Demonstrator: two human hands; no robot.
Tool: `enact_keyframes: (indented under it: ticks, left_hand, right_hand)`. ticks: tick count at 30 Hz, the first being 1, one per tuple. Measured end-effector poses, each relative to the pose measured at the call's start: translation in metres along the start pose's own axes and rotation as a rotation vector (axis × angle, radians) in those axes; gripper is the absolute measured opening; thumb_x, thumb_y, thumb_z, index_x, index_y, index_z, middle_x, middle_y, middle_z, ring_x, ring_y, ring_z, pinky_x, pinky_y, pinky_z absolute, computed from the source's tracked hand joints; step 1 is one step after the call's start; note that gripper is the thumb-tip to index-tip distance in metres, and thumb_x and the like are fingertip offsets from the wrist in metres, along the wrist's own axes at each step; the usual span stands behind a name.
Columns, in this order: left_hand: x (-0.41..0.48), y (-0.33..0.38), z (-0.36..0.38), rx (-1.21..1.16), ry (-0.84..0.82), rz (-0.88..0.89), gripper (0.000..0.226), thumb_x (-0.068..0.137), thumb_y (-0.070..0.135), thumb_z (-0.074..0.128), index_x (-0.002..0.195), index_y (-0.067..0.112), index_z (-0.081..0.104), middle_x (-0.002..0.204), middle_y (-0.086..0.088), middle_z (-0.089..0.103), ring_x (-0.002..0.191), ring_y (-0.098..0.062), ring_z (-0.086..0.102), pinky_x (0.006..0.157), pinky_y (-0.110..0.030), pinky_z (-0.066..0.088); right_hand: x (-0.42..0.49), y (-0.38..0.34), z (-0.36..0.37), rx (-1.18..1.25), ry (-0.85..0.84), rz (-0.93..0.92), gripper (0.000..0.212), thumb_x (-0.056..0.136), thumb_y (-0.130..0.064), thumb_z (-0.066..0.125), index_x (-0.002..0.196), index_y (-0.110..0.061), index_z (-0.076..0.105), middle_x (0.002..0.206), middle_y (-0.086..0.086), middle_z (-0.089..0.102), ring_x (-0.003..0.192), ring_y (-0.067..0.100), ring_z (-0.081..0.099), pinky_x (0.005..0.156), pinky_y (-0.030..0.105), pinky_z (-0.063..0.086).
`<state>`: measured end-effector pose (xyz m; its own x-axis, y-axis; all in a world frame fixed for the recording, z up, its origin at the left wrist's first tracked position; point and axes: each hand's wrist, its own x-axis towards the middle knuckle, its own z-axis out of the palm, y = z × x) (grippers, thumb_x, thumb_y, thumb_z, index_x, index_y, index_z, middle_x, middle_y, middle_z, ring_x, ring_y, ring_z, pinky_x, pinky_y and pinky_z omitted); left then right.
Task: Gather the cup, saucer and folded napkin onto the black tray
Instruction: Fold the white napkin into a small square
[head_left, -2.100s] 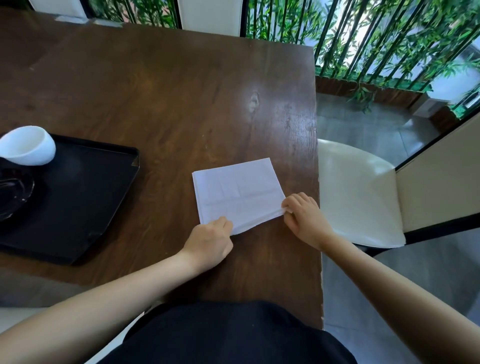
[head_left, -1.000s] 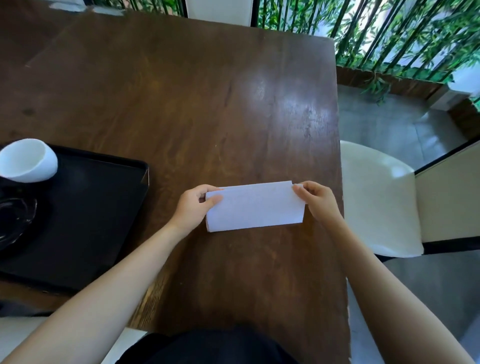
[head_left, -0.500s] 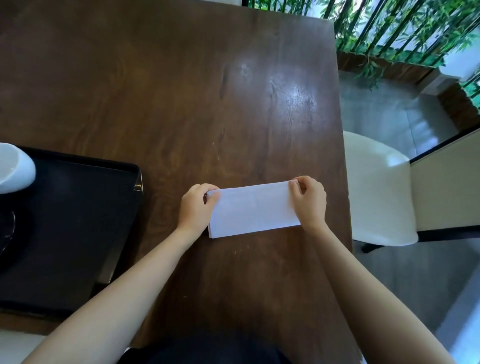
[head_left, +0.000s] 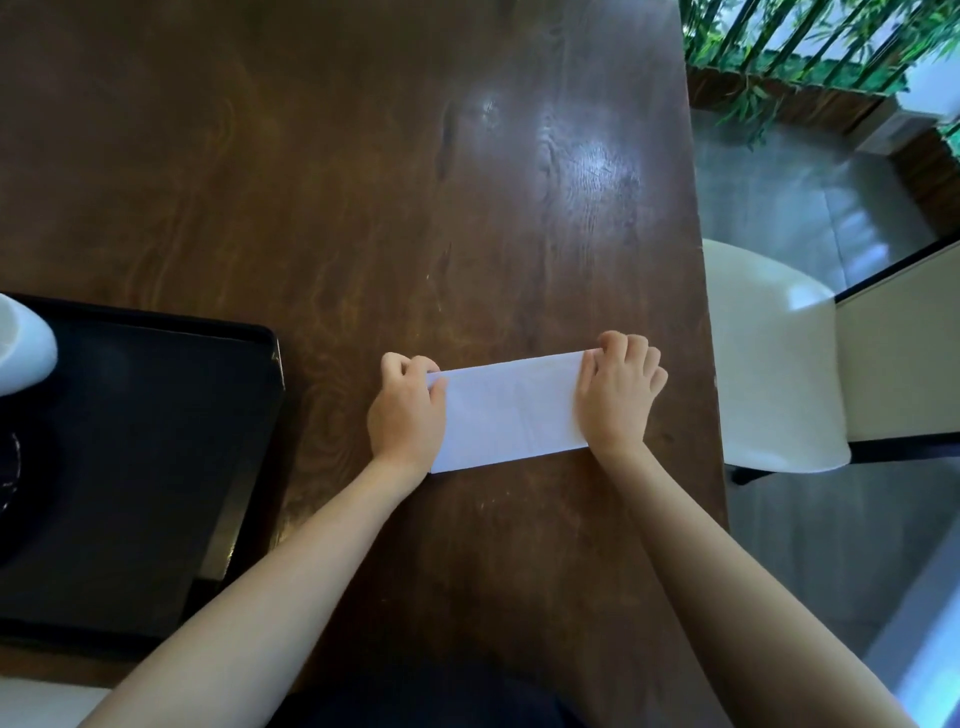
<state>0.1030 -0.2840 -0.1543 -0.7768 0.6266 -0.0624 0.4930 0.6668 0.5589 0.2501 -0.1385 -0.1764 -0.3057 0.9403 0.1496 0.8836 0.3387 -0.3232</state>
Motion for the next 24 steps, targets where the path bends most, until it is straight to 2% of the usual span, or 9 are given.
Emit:
enact_keyframes:
  ticks: [3,5,7,9,11,12,17,21,24]
  left_hand:
    - [-0.006,0.009,-0.001,0.113,0.121,0.106,0.021,0.085,0.013,0.059,0.105,0.007,0.058,0.109,-0.014,0.05,0.076,-0.029,0.059,0.057,-0.031,0.043]
    - [-0.019,0.019,0.008,0.197,0.204,0.296,0.025,0.081,0.008,0.06,0.107,0.008,0.06,0.111,-0.015,0.058,0.088,-0.03,0.059,0.072,-0.038,0.049]
    - [-0.032,0.025,0.021,0.262,0.147,0.408,0.033,0.087,0.012,0.051,0.12,0.008,0.057,0.126,-0.015,0.058,0.111,-0.032,0.056,0.093,-0.044,0.045]
    - [-0.035,0.022,0.032,0.359,-0.026,0.359,0.044,0.097,0.022,0.035,0.138,0.007,0.039,0.146,-0.014,0.04,0.136,-0.029,0.035,0.113,-0.048,0.024]
    - [-0.033,0.013,0.041,0.455,-0.133,0.276,0.052,0.1,0.03,0.017,0.147,0.008,0.015,0.156,-0.013,0.015,0.145,-0.026,0.009,0.117,-0.045,0.001]
    - [-0.032,0.01,0.043,0.481,-0.139,0.262,0.054,0.099,0.032,0.011,0.147,0.007,0.009,0.157,-0.013,0.01,0.145,-0.025,0.004,0.117,-0.043,-0.003]
    - [-0.032,0.007,0.047,0.54,-0.117,0.241,0.059,0.093,0.038,-0.005,0.146,0.012,-0.001,0.158,-0.007,0.004,0.146,-0.021,0.001,0.117,-0.046,-0.001]
    - [-0.031,0.006,0.047,0.532,-0.132,0.225,0.059,0.095,0.041,0.002,0.147,0.013,-0.001,0.158,-0.007,0.005,0.146,-0.02,0.002,0.118,-0.048,0.003]
    - [-0.03,0.005,0.046,0.547,-0.126,0.213,0.065,0.092,0.045,-0.004,0.148,0.013,0.002,0.158,-0.007,0.006,0.146,-0.021,0.003,0.118,-0.047,0.003]
  right_hand:
    - [-0.002,-0.01,-0.006,0.023,0.011,-0.125,0.033,0.094,-0.015,0.04,0.124,-0.008,0.054,0.13,0.012,0.054,0.121,0.031,0.047,0.104,0.043,0.029]
    - [-0.011,-0.022,-0.009,0.166,-0.042,-0.364,0.039,0.093,-0.01,0.037,0.128,-0.004,0.053,0.137,0.013,0.052,0.128,0.032,0.046,0.11,0.045,0.027]
    - [-0.026,-0.03,-0.006,0.171,-0.226,-0.646,0.046,0.094,-0.016,0.03,0.137,-0.005,0.045,0.146,0.012,0.043,0.138,0.029,0.035,0.116,0.046,0.019]
    - [-0.035,-0.031,0.002,0.016,-0.39,-0.765,0.05,0.099,-0.026,0.024,0.145,-0.009,0.03,0.155,0.007,0.027,0.146,0.023,0.015,0.12,0.042,0.005]
    - [-0.037,-0.026,0.009,-0.091,-0.428,-0.755,0.052,0.101,-0.033,0.02,0.149,-0.014,0.019,0.158,0.004,0.016,0.147,0.017,0.0,0.12,0.039,-0.004]
    - [-0.037,-0.024,0.012,-0.129,-0.419,-0.754,0.052,0.101,-0.035,0.018,0.149,-0.015,0.015,0.159,0.003,0.013,0.146,0.015,-0.004,0.12,0.038,-0.005]
    - [-0.036,-0.021,0.018,-0.163,-0.415,-0.759,0.055,0.099,-0.041,0.014,0.149,-0.02,0.008,0.159,-0.001,0.009,0.146,0.014,-0.003,0.12,0.038,-0.004]
    - [-0.024,-0.003,0.011,-0.177,-0.404,-0.71,0.059,0.097,-0.043,0.016,0.15,-0.018,0.011,0.159,0.0,0.011,0.147,0.015,0.002,0.12,0.039,-0.001]
    - [-0.014,0.015,0.002,-0.221,-0.386,-0.671,0.058,0.098,-0.043,0.015,0.15,-0.017,0.011,0.159,0.0,0.01,0.147,0.015,0.001,0.12,0.04,-0.004]
